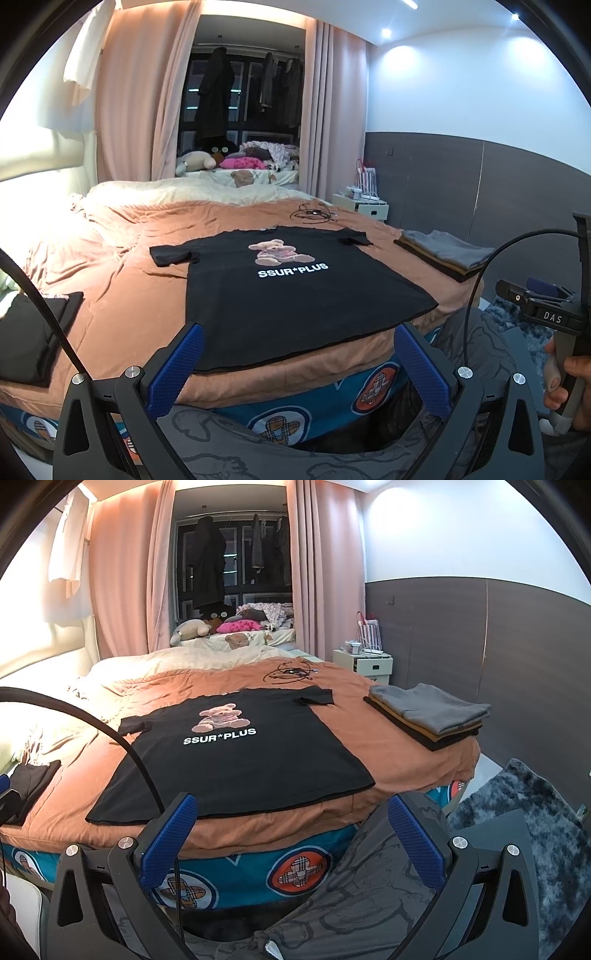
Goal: Fold small clothes
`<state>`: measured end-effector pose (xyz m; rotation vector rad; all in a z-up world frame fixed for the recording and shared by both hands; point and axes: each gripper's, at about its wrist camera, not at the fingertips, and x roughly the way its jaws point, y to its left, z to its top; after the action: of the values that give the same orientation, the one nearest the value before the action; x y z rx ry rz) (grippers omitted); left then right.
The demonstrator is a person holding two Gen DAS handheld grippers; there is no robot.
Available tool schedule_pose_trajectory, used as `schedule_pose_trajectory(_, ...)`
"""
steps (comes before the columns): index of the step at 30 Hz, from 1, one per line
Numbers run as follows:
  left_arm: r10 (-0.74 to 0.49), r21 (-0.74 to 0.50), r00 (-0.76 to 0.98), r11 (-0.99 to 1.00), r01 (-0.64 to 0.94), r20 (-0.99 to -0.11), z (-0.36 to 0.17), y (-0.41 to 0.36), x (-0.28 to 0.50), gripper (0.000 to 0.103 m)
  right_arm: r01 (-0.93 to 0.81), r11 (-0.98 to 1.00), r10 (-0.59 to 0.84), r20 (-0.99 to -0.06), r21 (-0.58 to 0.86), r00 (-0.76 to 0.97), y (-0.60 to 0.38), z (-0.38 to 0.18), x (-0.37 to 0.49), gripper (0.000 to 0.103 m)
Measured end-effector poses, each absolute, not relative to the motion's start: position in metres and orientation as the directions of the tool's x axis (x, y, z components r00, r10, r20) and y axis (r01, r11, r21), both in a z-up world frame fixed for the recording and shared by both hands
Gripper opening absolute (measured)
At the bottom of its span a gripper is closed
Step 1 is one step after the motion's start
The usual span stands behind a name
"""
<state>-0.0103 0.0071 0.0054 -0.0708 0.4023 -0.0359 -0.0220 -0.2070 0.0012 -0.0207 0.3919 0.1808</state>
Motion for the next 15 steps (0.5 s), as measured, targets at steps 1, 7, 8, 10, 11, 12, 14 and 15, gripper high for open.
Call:
schedule_pose_trajectory(1, -0.050, -0.077, 0.920, 0.997, 0.021, -0.389, 0.0054, 0.0075, -0.0106, 0.103, -0.179, 0.984, 0.171, -0.382, 0.015, 0.908, -0.2068, 0.0011, -0.0221, 0.103)
schedule_pose_trajectory(7, -0.049, -0.076, 0.919, 0.997, 0.021, -0.390, 0.0054, 0.0074, -0.0106, 0.103, -0.174, 0.985, 0.166, -0.380, 0.016, 0.910, -0.2061, 0.0020, -0.0227, 0.103)
schedule_pose_trajectory(8, -0.050, -0.077, 0.919, 0.997, 0.021, -0.390, 0.0054, 0.0076, -0.0108, 0.103, -0.174, 0.985, 0.167, -0.380, 0.016, 0.910, -0.2060, 0.0022, -0.0227, 0.103)
schedule_pose_trajectory(10, -0.050, -0.076, 0.919, 0.997, 0.022, -0.390, 0.0055, 0.0074, -0.0108, 0.103, -0.174, 0.985, 0.167, -0.380, 0.016, 0.910, -0.2061, 0.0024, -0.0225, 0.103)
schedule_pose_trajectory(11, -0.049, -0.076, 0.920, 0.997, 0.021, -0.390, 0.0055, 0.0073, -0.0108, 0.103, -0.174, 0.985, 0.167, -0.381, 0.016, 0.909, -0.2061, 0.0024, -0.0225, 0.103)
schedule_pose_trajectory(12, -0.049, -0.076, 0.920, 0.997, 0.020, -0.390, 0.0054, 0.0072, -0.0105, 0.103, -0.174, 0.985, 0.167, -0.381, 0.016, 0.910, -0.2059, 0.0023, -0.0226, 0.103)
schedule_pose_trajectory(14, -0.048, -0.077, 0.920, 0.997, 0.020, -0.390, 0.0054, 0.0073, -0.0106, 0.103, -0.172, 0.985, 0.165, -0.380, 0.015, 0.910, -0.2059, 0.0023, -0.0229, 0.103)
schedule_pose_trajectory(15, -0.048, -0.076, 0.920, 0.997, 0.020, -0.389, 0.0057, 0.0075, -0.0109, 0.103, -0.172, 0.985, 0.165, -0.380, 0.016, 0.910, -0.2060, 0.0025, -0.0230, 0.103)
